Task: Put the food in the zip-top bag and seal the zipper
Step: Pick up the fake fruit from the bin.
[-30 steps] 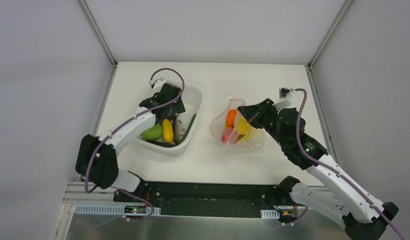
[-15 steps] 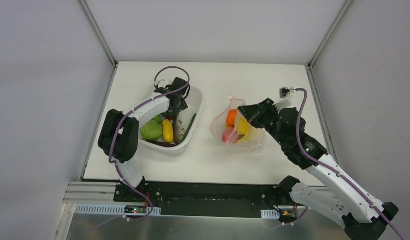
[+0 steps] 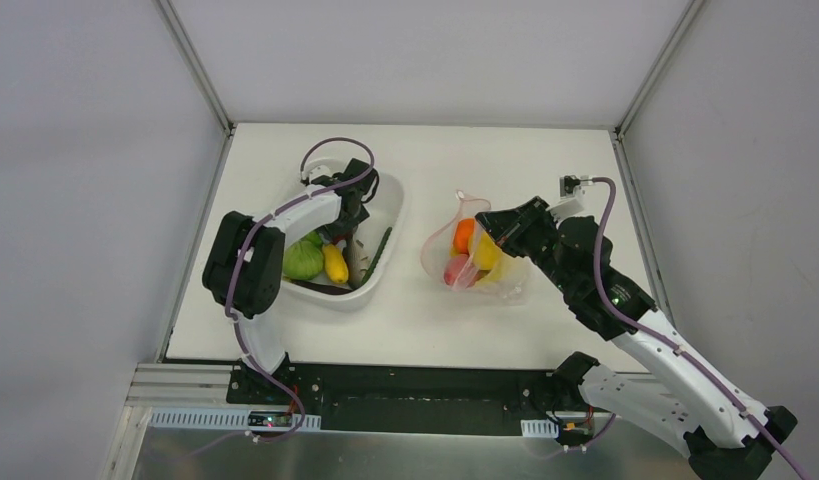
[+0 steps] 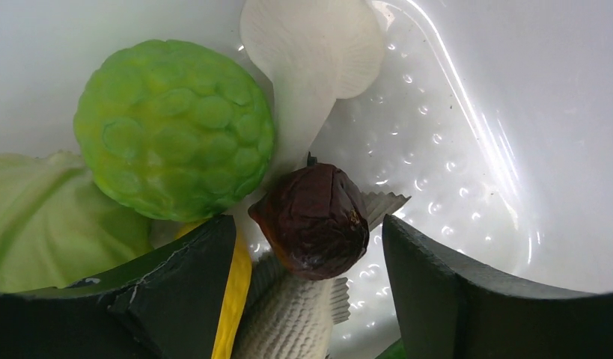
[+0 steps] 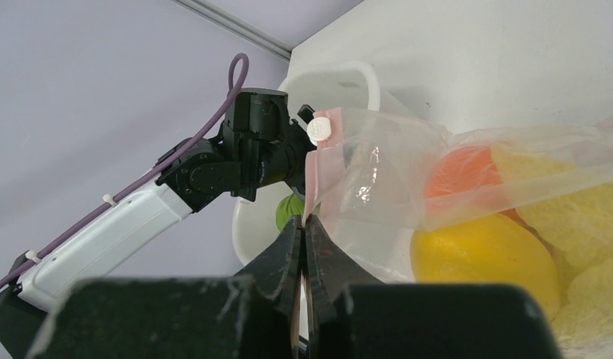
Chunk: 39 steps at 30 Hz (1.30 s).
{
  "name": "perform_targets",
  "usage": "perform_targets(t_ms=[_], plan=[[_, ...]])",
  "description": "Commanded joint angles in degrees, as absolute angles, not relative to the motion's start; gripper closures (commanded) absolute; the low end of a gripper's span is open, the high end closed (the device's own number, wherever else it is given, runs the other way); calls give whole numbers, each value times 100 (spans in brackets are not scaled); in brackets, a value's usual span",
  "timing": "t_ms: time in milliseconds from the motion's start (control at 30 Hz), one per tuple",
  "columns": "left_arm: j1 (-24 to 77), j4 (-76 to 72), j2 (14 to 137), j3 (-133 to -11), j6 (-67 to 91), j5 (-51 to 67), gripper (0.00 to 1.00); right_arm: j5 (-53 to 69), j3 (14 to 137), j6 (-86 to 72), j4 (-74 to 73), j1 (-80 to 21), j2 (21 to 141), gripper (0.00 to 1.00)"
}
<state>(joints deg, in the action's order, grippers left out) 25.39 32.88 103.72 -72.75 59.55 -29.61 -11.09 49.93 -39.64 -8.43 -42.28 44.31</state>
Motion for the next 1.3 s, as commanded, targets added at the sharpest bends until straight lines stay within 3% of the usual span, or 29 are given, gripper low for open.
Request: perform_targets(t_ms=[0, 67, 267, 433, 833, 1267], plan=[[2479, 3372, 10580, -7460, 6152, -3036, 29, -1085, 5257, -3964, -684, -4202, 4292, 97], [2479, 3322, 10645, -7431, 6152, -2955, 32, -1097, 5256, -3964, -689, -4201, 4268, 97], [2487, 3035, 10275, -7024, 6117, -2794, 55, -1132, 5249, -3946, -725, -4206, 4219, 96], [2543, 2977, 9510, -6824, 5659, -2918, 65, -1088, 5247, -3964, -721, -4201, 4261, 96], [2742, 2910, 8321, -6581, 5091, -2870, 71, -1006, 5221, -3996, -642, -4193, 4324, 96], [2875, 1726, 6717, -6005, 4326, -1200, 70, -618, 5273, -4049, -517, -4197, 4608, 97]])
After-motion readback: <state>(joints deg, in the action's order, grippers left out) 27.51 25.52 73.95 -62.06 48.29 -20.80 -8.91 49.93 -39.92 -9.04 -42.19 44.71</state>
